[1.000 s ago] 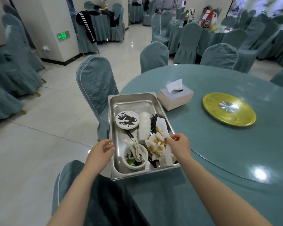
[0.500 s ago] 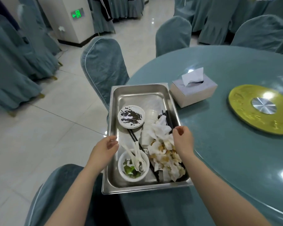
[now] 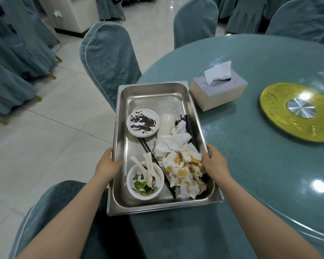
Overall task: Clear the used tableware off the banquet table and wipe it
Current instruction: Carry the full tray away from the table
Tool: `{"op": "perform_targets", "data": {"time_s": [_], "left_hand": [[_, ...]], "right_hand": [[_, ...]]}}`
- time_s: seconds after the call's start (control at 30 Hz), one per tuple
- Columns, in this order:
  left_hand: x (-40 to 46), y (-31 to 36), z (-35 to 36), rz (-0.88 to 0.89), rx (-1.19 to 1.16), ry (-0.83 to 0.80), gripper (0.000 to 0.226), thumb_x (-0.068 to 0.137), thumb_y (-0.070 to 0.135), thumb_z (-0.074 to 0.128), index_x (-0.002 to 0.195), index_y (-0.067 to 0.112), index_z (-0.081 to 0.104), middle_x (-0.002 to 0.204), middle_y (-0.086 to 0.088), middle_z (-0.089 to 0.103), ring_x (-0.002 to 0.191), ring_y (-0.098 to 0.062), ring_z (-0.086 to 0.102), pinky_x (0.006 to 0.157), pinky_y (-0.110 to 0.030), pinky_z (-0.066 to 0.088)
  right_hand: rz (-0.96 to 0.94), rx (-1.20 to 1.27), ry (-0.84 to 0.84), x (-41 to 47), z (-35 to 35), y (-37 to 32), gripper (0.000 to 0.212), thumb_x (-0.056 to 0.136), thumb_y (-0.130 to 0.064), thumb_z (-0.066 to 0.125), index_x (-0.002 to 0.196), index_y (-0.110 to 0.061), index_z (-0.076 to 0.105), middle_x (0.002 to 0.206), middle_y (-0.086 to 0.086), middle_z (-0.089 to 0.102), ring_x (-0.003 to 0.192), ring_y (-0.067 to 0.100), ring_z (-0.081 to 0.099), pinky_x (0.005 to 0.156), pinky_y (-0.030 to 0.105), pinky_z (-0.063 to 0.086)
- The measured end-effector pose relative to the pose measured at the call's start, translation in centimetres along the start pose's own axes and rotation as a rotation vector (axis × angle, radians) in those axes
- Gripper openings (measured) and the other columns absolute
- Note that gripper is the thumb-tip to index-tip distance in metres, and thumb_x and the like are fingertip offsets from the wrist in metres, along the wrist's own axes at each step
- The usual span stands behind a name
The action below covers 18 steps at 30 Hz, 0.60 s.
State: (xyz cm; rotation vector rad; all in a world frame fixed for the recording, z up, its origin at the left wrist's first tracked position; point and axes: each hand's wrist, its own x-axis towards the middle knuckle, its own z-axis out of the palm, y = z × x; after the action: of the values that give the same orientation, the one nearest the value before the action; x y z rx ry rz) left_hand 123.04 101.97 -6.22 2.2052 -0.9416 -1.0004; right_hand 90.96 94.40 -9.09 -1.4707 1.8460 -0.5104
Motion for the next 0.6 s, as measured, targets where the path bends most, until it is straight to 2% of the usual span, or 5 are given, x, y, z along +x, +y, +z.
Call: {"op": "perform_targets", "data": {"time_s": [0.13, 0.27, 0.37, 0.5, 0.6], "left_hand": [[-0.3, -0.2, -0.2, 0.021, -0.127, 0.030, 0.044, 0.073, 0.017, 0.063, 0.112, 0.037, 0.055, 0.093, -0.001, 0.070, 0.082, -0.025, 0.067, 0.082, -0.040, 0.054], [-0.7, -0.1, -1.6, 0.089, -0.154, 0.098, 0.038, 0.077, 0.017, 0.057, 0.112, 0.031, 0.060, 0.081, -0.001, 0.069, 0.074, -0.023, 0.065, 0.064, -0.030, 0.048], [-1.9, -0.8, -3.3, 0.128, -0.156, 0.124, 0.038, 0.074, 0.027, 0.055, 0.111, 0.032, 0.060, 0.085, 0.003, 0.070, 0.076, -0.019, 0.066, 0.068, -0.032, 0.052], [-3.6, -2.1, -6.7, 0.244, -0.170, 0.154, 0.034, 0.084, 0.028, 0.060, 0.115, 0.042, 0.055, 0.091, 0.012, 0.071, 0.082, -0.013, 0.068, 0.075, -0.034, 0.055], [-4.8, -3.1, -9.7, 0.309, -0.186, 0.139, 0.046, 0.084, 0.018, 0.060, 0.115, 0.052, 0.052, 0.095, 0.015, 0.071, 0.082, -0.011, 0.069, 0.075, -0.036, 0.057]], "right_hand": [[-0.060, 0.043, 0.034, -1.1, 0.5, -0.7, 0.045, 0.095, -0.019, 0.048, 0.139, -0.027, 0.043, 0.119, -0.004, 0.062, 0.091, 0.011, 0.053, 0.077, 0.026, 0.039], [-0.071, 0.037, 0.068, -2.4, 0.6, -1.3, 0.051, 0.094, -0.019, 0.051, 0.143, -0.027, 0.038, 0.134, -0.001, 0.056, 0.119, 0.022, 0.054, 0.094, 0.035, 0.042], [-0.101, 0.028, 0.066, -4.2, 1.0, -1.9, 0.051, 0.095, -0.021, 0.051, 0.144, -0.026, 0.038, 0.140, -0.002, 0.051, 0.126, 0.021, 0.049, 0.102, 0.036, 0.039], [-0.166, 0.034, 0.095, -6.7, 1.1, -4.2, 0.050, 0.094, -0.021, 0.054, 0.143, -0.025, 0.041, 0.141, -0.004, 0.050, 0.125, 0.017, 0.050, 0.103, 0.033, 0.038], [-0.192, 0.064, 0.138, -9.7, 1.2, -6.0, 0.050, 0.093, -0.022, 0.056, 0.141, -0.029, 0.044, 0.130, -0.003, 0.060, 0.101, 0.015, 0.061, 0.094, 0.033, 0.047]]}}
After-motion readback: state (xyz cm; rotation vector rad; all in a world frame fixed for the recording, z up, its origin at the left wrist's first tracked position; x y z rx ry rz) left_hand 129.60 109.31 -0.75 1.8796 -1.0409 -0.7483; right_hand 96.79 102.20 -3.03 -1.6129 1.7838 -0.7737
